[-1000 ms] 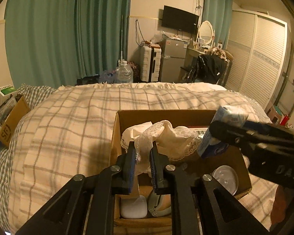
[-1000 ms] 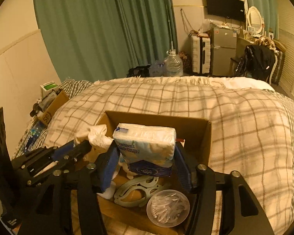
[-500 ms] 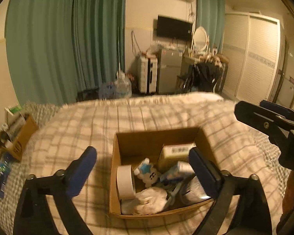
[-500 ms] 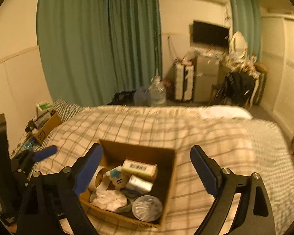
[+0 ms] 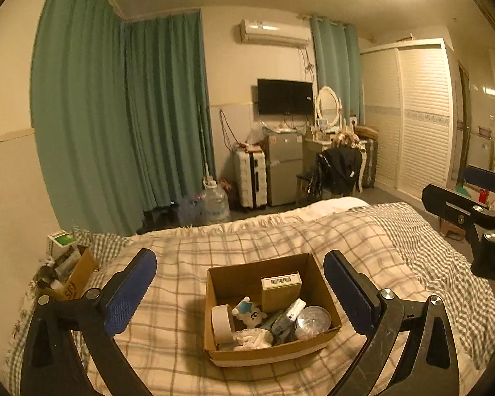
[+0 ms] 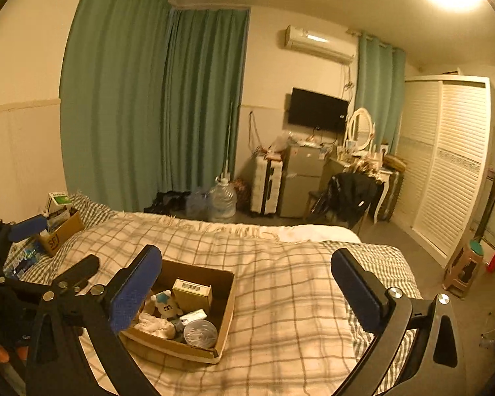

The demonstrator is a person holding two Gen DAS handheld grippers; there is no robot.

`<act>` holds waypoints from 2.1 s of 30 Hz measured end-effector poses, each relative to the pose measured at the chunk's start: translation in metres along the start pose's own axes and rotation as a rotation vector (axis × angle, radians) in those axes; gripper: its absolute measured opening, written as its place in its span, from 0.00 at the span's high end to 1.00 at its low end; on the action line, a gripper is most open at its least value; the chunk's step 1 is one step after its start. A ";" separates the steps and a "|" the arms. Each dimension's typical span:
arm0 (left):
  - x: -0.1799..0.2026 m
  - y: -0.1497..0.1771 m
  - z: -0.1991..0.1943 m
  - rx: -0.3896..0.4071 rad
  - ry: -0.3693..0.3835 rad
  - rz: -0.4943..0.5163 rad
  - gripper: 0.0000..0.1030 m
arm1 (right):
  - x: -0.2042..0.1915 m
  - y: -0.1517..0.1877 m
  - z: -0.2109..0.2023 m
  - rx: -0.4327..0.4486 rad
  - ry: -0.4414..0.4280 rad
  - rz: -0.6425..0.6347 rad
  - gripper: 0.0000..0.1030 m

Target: Organize objects

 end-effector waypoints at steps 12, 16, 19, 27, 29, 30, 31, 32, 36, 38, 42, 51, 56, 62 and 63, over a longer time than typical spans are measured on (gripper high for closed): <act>-0.013 0.071 -0.009 0.037 -0.103 -0.075 0.00 | 0.002 0.095 0.009 0.012 0.096 0.029 0.00; -0.014 0.095 0.000 0.005 -0.107 -0.084 0.00 | 0.001 0.115 0.031 -0.024 0.037 0.058 0.00; -0.014 0.101 0.007 -0.023 -0.077 -0.119 0.00 | -0.004 0.121 0.037 -0.037 0.027 0.055 0.00; -0.012 0.107 0.006 -0.029 -0.086 -0.102 0.00 | -0.008 0.125 0.040 -0.053 0.029 0.051 0.00; -0.013 0.107 0.007 -0.034 -0.083 -0.106 0.00 | -0.009 0.124 0.040 -0.051 0.031 0.050 0.00; -0.013 0.107 0.007 -0.035 -0.084 -0.106 0.00 | -0.009 0.125 0.040 -0.048 0.032 0.051 0.00; -0.013 0.107 0.007 -0.032 -0.084 -0.106 0.00 | -0.009 0.124 0.039 -0.047 0.032 0.052 0.00; -0.013 0.107 0.006 -0.031 -0.085 -0.106 0.00 | -0.008 0.124 0.039 -0.047 0.031 0.053 0.00; -0.013 0.107 0.007 -0.031 -0.083 -0.109 0.00 | -0.008 0.124 0.039 -0.048 0.033 0.054 0.00; -0.013 0.108 0.007 -0.031 -0.082 -0.109 0.00 | -0.008 0.124 0.039 -0.047 0.035 0.053 0.00; -0.013 0.108 0.007 -0.032 -0.083 -0.108 0.00 | -0.008 0.123 0.039 -0.045 0.035 0.054 0.00; -0.012 0.108 0.007 -0.039 -0.083 -0.112 0.00 | -0.008 0.123 0.038 -0.049 0.039 0.053 0.00; -0.012 0.109 0.007 -0.037 -0.085 -0.111 0.00 | -0.008 0.122 0.038 -0.047 0.037 0.057 0.00; -0.011 0.110 0.006 -0.042 -0.093 -0.110 0.00 | -0.008 0.123 0.038 -0.049 0.037 0.058 0.00; -0.011 0.110 0.007 -0.042 -0.094 -0.110 0.00 | -0.008 0.123 0.038 -0.049 0.037 0.059 0.00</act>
Point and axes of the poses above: each gripper's, at about its wrist camera, not at the fingertips, and z roughly the way its jaws point, x to its right, y to its underside, the point moved 1 cm from there along z, roughly the way its jaws point
